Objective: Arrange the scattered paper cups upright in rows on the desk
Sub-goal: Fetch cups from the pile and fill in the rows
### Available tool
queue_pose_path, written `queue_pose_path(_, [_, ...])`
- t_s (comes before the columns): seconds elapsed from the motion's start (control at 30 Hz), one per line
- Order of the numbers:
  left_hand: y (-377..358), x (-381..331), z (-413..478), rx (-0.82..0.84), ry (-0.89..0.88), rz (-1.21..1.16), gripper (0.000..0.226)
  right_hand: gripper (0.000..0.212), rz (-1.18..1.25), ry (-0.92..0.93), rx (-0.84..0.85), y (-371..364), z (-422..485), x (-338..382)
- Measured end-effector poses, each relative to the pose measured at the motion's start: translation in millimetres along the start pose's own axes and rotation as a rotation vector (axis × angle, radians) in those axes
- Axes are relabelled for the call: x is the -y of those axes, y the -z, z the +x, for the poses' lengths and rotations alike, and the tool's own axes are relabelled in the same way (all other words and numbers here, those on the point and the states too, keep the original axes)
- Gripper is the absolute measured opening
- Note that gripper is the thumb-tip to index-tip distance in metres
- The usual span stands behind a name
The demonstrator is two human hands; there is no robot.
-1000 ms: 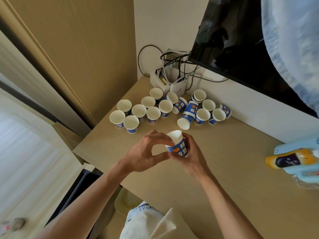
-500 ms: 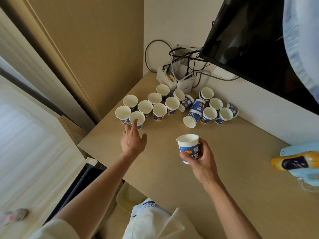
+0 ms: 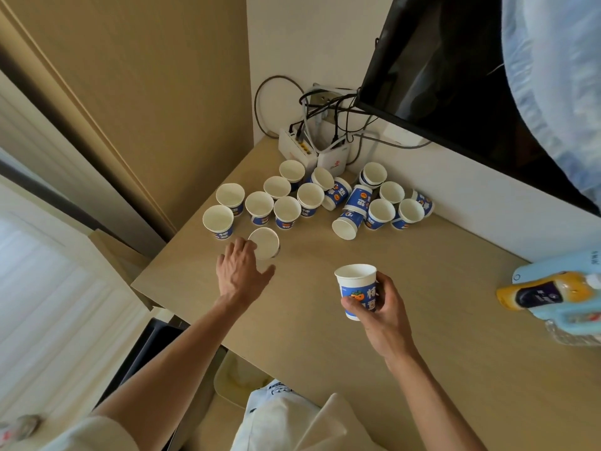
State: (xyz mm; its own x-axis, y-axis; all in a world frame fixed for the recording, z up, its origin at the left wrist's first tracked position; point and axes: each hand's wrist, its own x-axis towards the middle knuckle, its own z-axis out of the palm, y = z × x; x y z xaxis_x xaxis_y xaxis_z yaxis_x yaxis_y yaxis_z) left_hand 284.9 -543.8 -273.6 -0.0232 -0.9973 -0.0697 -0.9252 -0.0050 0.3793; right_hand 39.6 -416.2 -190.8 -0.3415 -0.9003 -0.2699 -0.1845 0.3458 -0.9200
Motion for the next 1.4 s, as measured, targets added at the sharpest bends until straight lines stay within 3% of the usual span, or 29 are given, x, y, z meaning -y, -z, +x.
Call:
queue_pose_path(0.1, [13, -10, -14, -0.053, -0.030, -0.082, 0.073, 0.071, 0.019, -0.012, -0.019, 1, -1, -3])
queue_pose_path(0.37, [48, -50, -31, -0.252, -0.179, -0.472, 0.066, 0.073, 0.197, -0.053, -0.119, 10, -7, 2])
queue_pose_path(0.5, [59, -80, -34, -0.268, -0.264, -0.579, 0.056, 0.060, 0.260, -0.058, -0.194, 26, -20, 5])
queue_pose_path(0.6, [64, -101, -41, -0.212, -0.310, -0.659, 0.048, 0.061, 0.309, -0.051, -0.247, 40, -31, 4])
queue_pose_path(0.77, [67, -149, -70, -0.019, -0.394, -0.770, 0.065, 0.070, 0.387, -0.036, -0.342, 81, -59, 2])
queue_pose_path(0.9, [54, -195, -111, 0.095, -0.423, -0.809, 0.073, 0.052, 0.421, -0.027, -0.436, 126, -92, -9])
queue_pose_path(1.0, [37, -234, -154, 0.189, -0.440, -0.828, 0.070, 0.051, 0.457, -0.020, -0.519, 165, -125, -23])
queue_pose_path(1.17, [17, -310, -242, 0.327, -0.482, -0.899, 0.067, 0.076, 0.517, 0.000, -0.653, 233, -186, -51])
queue_pose_path(1.4, [-3, -383, -347, 0.409, -0.538, -0.975, 0.054, 0.071, 0.602, 0.011, -0.789, 303, -259, -87])
